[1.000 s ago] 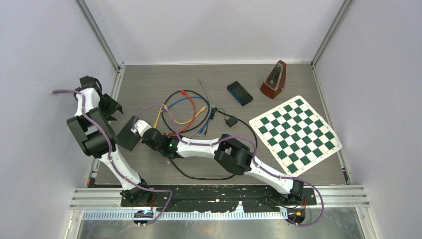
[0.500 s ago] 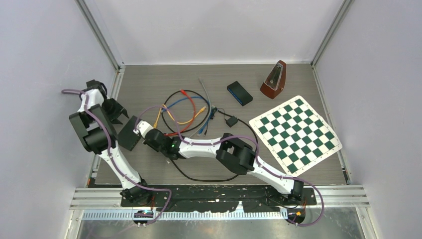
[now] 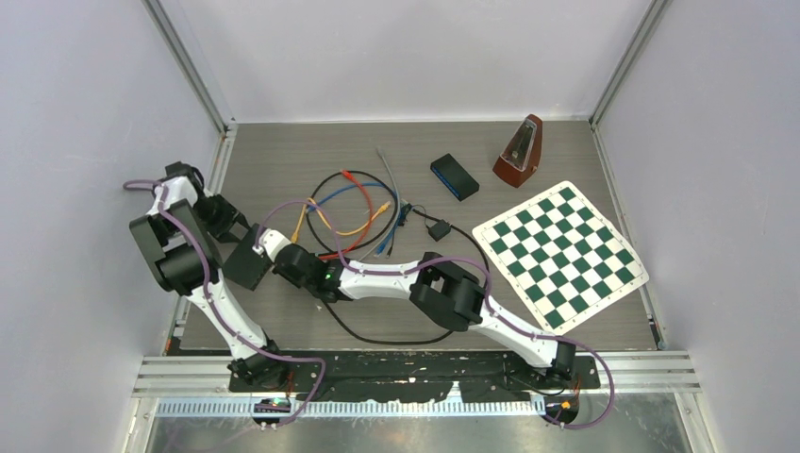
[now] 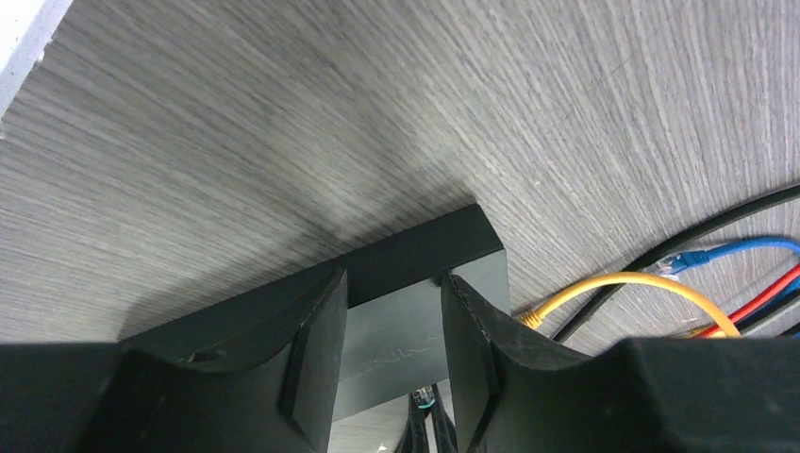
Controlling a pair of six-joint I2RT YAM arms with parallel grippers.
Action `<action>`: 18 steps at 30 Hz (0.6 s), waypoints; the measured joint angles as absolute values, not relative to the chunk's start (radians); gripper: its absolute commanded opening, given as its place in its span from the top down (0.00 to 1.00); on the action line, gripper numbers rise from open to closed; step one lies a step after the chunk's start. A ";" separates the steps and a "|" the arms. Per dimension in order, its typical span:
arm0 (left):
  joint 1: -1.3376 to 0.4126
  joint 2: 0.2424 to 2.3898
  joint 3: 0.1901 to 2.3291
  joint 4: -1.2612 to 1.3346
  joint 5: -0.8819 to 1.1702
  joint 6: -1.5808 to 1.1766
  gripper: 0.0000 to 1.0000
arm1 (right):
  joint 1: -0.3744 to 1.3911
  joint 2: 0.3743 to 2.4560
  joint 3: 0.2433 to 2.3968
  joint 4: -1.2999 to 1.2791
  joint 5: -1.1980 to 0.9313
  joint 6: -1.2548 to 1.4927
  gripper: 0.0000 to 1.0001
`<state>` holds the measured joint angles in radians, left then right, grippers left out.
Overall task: Insert the plug into the switch port
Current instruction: Insert the connector into the switch port.
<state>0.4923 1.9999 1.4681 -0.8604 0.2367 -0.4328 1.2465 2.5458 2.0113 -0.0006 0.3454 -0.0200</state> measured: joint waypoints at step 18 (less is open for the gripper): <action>0.500 1.934 1.368 -0.822 0.254 -0.436 0.57 | 1.261 2.521 2.010 -0.084 0.353 0.025 0.95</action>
